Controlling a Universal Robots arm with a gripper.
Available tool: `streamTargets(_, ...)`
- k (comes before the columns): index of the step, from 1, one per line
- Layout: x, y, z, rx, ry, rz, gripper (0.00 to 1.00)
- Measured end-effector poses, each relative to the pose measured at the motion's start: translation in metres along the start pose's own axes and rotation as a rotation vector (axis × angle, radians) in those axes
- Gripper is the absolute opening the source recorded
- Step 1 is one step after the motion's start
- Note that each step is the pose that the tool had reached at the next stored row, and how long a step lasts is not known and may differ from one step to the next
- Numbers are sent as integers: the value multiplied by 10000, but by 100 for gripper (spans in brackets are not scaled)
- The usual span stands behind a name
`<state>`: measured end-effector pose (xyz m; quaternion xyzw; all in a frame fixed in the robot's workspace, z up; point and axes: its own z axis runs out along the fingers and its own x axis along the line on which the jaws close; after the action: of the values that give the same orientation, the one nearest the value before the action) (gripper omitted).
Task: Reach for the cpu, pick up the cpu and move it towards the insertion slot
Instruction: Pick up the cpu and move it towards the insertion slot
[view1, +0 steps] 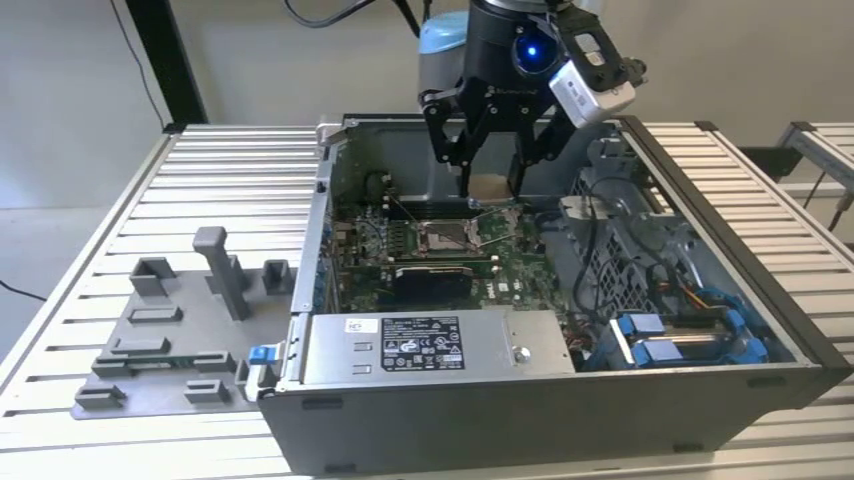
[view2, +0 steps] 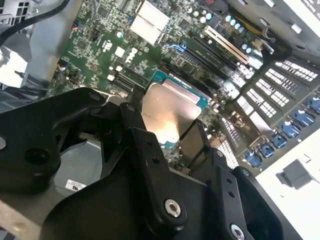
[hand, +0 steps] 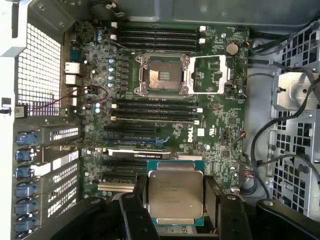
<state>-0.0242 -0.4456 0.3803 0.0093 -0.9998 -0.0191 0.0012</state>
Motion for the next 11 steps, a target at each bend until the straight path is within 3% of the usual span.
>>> streamTargets(8, -94, -2, 4, -1, -6, 169, 0)
streamTargets(11, -101, -2, 5, -1, -4, 170, 0)
